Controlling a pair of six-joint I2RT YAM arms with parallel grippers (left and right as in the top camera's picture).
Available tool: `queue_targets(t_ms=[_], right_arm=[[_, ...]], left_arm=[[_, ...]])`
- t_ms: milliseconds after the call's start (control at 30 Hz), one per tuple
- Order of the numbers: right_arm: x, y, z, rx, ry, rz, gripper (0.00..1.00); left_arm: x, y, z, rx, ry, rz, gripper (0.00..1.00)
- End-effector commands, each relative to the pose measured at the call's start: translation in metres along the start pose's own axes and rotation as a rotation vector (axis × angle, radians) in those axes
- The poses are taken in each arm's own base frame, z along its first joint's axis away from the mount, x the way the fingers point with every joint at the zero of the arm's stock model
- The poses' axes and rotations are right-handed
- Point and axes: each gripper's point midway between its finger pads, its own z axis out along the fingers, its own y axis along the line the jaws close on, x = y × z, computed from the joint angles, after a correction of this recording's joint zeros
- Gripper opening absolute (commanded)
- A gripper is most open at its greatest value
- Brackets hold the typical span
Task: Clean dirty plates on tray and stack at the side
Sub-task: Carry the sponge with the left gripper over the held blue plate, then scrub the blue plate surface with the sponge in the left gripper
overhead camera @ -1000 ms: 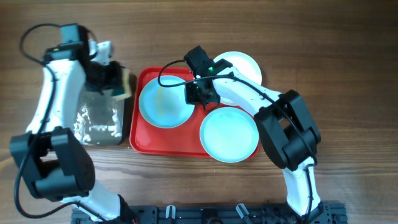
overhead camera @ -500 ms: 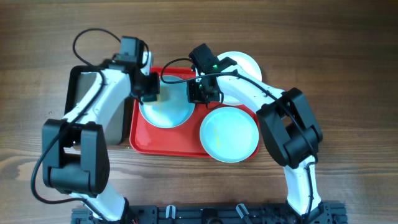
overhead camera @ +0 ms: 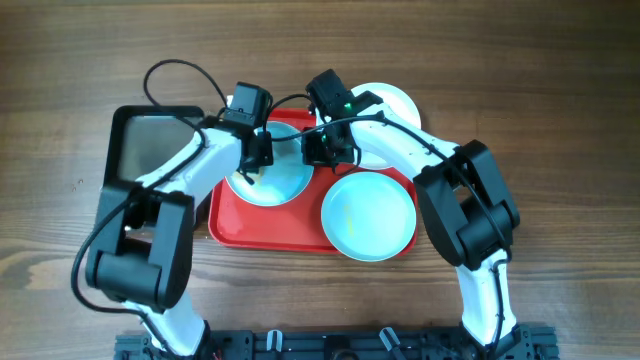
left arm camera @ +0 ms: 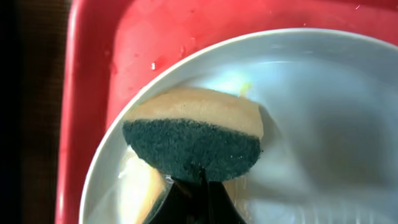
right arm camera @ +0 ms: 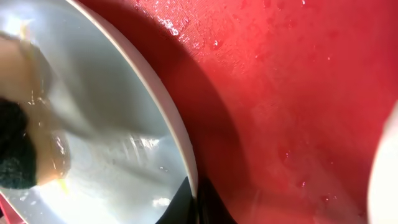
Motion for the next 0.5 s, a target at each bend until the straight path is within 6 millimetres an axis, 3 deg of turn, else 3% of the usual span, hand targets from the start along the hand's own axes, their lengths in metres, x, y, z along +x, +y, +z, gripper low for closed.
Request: queue_targets(t_ms=[0, 67, 233, 467], right_arm=[[0.010, -0.013, 0.014, 0.024, 0.045, 0.008, 0.04], [0.010, -0.013, 0.014, 0.024, 0.045, 0.010, 0.04], [0.010, -0.012, 0.014, 0.024, 0.045, 0.020, 0.05], [0.012, -0.008, 0.014, 0.001, 0.057, 0.024, 0.04]], left_arm=[[0.035, -0.034, 0.032, 0.153, 0.141, 0.077, 0.04], [0.046, -0.042, 0.029, 0.214, 0.189, 0.111, 0.04], [0.076, -0.083, -0.007, 0.523, 0.348, 0.262, 0.04], [0.079, -0.078, -0.006, 0.497, 0.363, 0.263, 0.04]])
